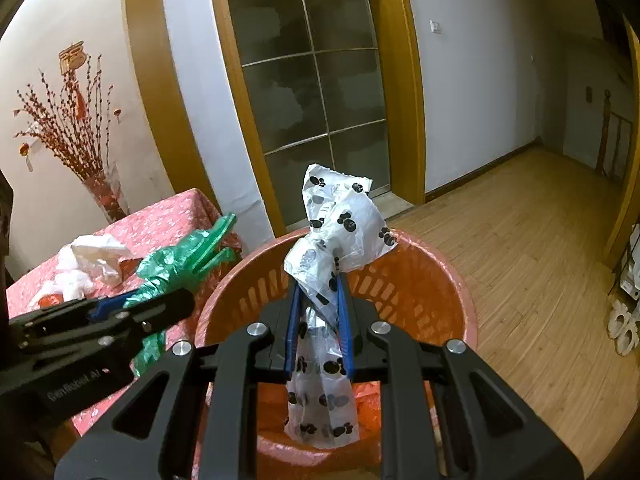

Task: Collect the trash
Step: 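Carry the green and dotted bags over the wastebasket, then open the left tool to drop the dark green bag while the right tool drops the dotted bag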

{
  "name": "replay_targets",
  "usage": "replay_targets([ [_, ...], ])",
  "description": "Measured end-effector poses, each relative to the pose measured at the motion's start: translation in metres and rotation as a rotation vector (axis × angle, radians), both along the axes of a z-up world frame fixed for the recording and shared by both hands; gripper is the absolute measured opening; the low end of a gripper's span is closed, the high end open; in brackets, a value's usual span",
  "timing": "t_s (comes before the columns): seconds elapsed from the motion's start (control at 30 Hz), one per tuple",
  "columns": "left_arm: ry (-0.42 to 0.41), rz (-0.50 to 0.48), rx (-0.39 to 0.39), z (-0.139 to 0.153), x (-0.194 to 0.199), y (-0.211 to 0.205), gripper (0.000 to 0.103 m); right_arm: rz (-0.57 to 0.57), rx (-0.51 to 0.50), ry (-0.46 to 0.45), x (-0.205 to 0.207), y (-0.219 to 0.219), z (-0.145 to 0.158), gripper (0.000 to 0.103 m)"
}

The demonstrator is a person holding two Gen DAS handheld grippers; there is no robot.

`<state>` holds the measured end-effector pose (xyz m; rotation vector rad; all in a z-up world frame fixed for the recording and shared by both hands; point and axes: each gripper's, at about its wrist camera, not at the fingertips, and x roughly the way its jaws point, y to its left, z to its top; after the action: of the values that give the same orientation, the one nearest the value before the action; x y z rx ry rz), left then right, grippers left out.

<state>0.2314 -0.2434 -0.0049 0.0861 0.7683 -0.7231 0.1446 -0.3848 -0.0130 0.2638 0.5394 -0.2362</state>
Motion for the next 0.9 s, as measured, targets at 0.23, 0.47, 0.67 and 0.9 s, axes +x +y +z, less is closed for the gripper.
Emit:
replay_targets([
  [0.23,0.033,0.003,0.024,-0.016,0.013,-0.010,0.040,-0.020,0.034,0.005,0.003,-0.013,-0.007,0.029],
  [0.47,0.044,0.037,0.042,-0.027,0.021,-0.001,0.050,-0.043,0.057,0.015,0.001,-0.019,-0.012,0.044],
  [0.67,0.010,0.096,0.065,-0.026,0.018,0.021,0.071,-0.058,0.061,0.018,-0.001,-0.020,-0.012,0.058],
  [0.9,-0.001,0.209,0.097,-0.029,0.019,0.056,0.093,-0.053,0.059,0.015,-0.005,-0.013,-0.011,0.069],
])
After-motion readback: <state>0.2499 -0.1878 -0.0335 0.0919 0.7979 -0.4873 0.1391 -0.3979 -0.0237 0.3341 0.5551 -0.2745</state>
